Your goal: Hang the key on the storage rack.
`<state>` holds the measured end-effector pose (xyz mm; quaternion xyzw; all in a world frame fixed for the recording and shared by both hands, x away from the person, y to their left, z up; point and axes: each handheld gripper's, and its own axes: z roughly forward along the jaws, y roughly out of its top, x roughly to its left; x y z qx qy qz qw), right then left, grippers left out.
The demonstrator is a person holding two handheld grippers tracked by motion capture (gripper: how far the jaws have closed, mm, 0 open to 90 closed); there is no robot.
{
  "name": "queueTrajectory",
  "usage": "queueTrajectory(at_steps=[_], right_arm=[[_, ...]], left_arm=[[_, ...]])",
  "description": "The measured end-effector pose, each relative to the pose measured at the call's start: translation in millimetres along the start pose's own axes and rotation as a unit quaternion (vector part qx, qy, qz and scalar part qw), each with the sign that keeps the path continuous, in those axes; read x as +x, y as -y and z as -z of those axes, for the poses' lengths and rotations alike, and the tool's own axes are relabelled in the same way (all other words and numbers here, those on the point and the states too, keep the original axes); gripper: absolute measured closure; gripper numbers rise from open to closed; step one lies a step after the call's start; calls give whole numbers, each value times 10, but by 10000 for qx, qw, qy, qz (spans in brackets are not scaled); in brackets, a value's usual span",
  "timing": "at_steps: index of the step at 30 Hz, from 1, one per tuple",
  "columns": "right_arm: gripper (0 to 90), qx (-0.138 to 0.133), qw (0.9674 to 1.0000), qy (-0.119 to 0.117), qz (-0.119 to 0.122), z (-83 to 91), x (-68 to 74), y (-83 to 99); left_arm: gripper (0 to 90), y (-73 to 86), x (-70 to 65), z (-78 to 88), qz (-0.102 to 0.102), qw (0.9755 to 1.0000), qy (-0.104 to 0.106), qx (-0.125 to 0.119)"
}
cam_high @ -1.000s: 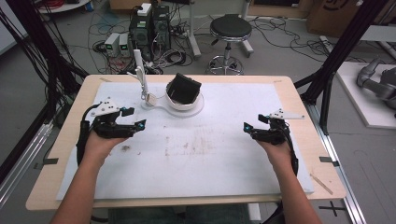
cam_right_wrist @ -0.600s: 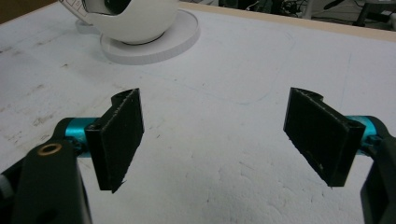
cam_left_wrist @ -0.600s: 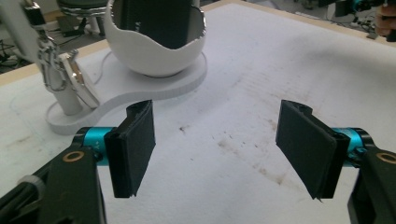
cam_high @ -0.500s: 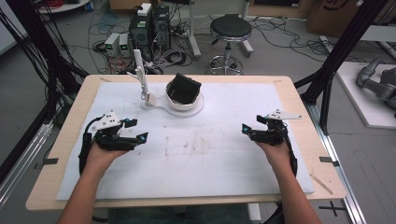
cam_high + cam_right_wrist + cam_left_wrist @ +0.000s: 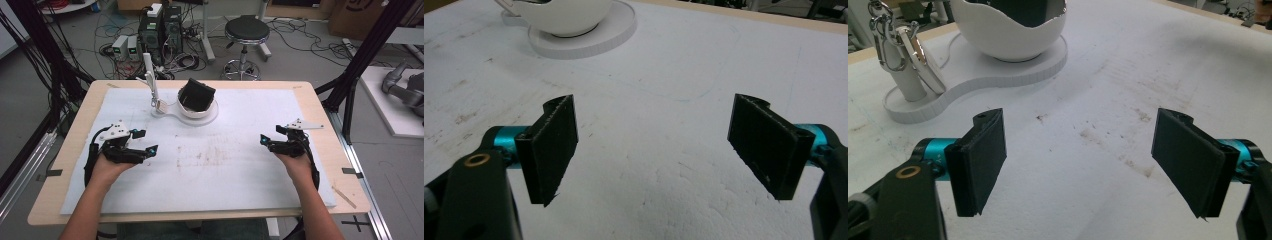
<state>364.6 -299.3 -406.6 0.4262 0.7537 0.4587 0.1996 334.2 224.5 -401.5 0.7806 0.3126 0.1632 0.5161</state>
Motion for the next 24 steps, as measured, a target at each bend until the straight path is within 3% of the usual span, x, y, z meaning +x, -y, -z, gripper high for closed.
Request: queueTrajectory(at_steps=[24], right_arm=[[204,2,10000,26,-3,1,-10,6]], left_arm=[[217,14,-1,-7,43,10000,67,49]])
